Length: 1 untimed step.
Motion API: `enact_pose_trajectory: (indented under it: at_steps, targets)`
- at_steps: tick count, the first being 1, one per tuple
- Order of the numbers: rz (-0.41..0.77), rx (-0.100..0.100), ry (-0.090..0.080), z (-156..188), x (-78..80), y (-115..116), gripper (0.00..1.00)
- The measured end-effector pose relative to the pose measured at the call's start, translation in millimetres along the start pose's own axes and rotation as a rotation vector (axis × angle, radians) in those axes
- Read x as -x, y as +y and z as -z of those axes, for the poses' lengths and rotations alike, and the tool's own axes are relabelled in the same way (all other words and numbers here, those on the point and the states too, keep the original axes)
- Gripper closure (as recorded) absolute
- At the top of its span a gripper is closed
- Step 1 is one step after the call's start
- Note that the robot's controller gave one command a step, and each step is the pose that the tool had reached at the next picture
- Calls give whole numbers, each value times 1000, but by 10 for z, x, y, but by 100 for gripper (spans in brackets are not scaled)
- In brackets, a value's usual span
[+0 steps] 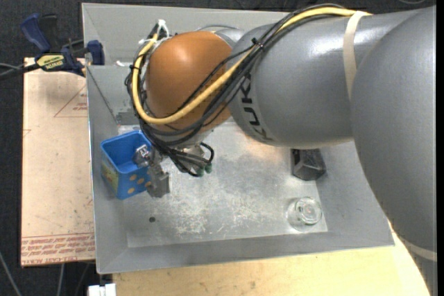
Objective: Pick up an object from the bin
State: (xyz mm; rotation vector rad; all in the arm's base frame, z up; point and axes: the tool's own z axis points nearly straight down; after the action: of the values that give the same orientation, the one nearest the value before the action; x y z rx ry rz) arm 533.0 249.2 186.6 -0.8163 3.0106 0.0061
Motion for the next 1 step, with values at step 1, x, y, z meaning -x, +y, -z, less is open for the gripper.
enact_pose_trajectory:
  at_steps: [1]
  targets:
    - [0, 0, 0, 0, 0, 0, 100]
